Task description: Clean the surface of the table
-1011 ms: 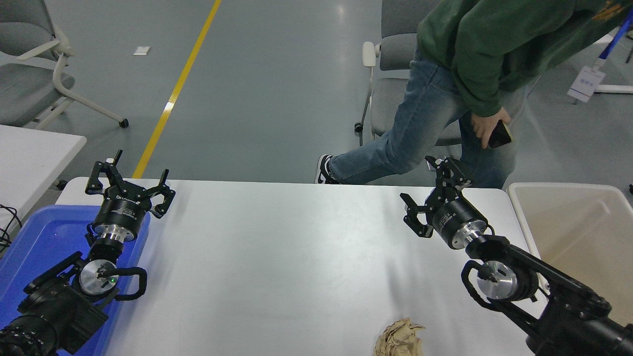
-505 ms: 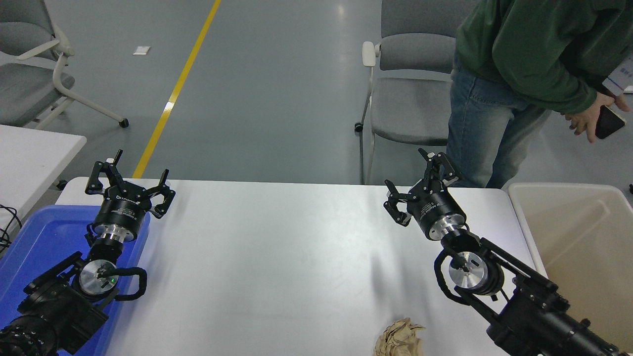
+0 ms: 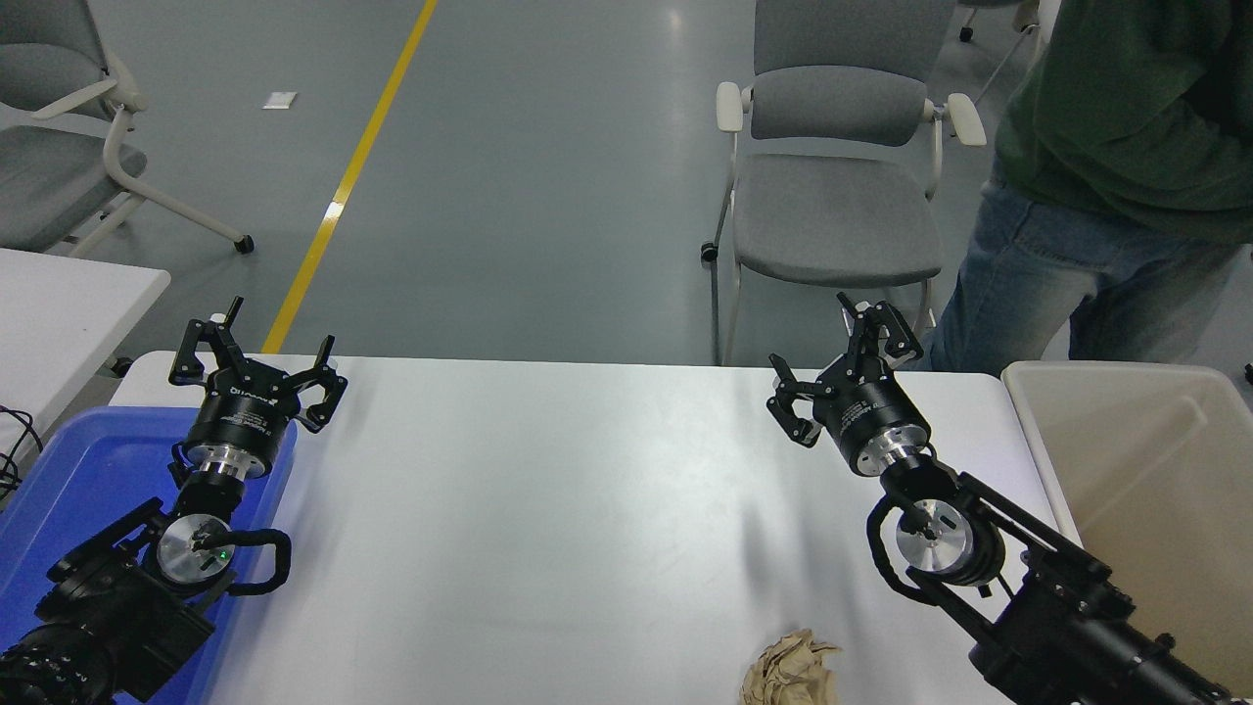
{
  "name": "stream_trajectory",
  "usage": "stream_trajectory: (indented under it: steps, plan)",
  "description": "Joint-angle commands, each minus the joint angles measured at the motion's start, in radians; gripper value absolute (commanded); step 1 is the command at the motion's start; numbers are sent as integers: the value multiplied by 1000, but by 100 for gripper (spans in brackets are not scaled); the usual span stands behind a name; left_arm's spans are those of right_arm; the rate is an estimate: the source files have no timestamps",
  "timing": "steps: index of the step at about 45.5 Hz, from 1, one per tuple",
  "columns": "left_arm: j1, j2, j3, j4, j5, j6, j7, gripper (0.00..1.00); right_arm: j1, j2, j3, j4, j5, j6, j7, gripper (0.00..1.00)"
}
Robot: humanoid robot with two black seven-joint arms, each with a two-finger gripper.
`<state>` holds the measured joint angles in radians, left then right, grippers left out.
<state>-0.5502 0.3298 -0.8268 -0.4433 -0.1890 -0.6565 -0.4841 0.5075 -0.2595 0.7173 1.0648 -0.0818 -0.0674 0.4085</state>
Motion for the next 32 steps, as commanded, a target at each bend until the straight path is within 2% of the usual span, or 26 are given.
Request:
stream_trajectory:
  steps: [1, 17, 23, 32]
  plan:
    - [-1, 0, 0, 0, 0, 0, -1, 100, 6, -167, -133, 40, -33, 3, -5, 100]
    - [1, 0, 0, 0, 0, 0, 1, 100, 54, -509, -409, 335, -272, -6, -36, 100]
    - [-1, 0, 0, 0, 0, 0, 1, 100, 82, -609, -502, 371, -354, -6, -53, 100]
    - [-1, 0, 0, 0, 0, 0, 1, 100, 95, -759, -616, 423, -584, -8, -53, 100]
